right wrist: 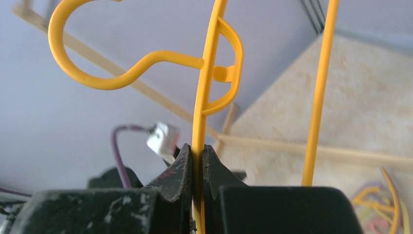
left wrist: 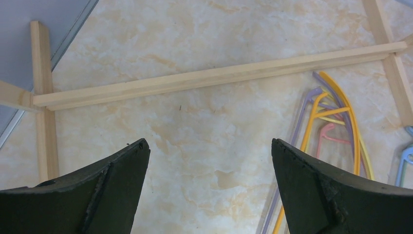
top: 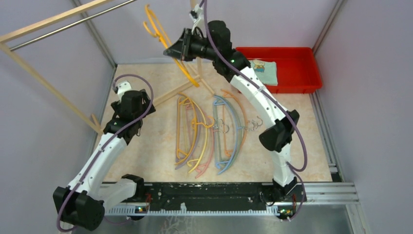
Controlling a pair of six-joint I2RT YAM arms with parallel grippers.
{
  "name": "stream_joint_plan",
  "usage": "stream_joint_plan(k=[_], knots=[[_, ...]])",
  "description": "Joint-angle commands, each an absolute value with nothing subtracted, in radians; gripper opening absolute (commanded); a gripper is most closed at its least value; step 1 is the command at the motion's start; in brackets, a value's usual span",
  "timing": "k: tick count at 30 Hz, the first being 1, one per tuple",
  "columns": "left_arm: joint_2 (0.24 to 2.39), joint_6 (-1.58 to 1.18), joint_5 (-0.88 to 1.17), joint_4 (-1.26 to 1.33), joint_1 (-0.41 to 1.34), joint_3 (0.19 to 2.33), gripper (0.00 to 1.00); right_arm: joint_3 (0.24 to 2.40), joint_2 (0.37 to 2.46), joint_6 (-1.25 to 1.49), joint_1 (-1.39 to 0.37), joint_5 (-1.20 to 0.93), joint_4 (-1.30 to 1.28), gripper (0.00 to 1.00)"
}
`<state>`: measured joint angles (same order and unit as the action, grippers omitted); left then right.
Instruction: Organize the hangers
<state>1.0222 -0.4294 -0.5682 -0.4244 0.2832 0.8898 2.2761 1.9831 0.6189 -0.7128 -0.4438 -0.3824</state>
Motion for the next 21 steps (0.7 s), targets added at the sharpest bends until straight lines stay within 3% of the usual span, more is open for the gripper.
stream_joint_plan(k=[1,7,17,21], knots=[[0.998,-0.439,-0.571,-0.456,0.276,0.874,1.0,2.485,2.084,0.799,-0.667,-0.51,-0.187,0.0],[0.971,-0.433,-0.57,-0.468,0.276,0.875,1.0,2.505,2.187,0.982,-0.647,-0.518,0.092,0.0],[0.97,-0.406,-0.578,-0.46,0.276,0.88,1.0,2.577,2.266,1.044,-0.644,-0.504,0.234,0.0],[0.972,-0.371,-0.534,-0.435,0.277,0.903,0.92,2.525,2.228,1.038,-0.644,-0.523,0.227,0.0]])
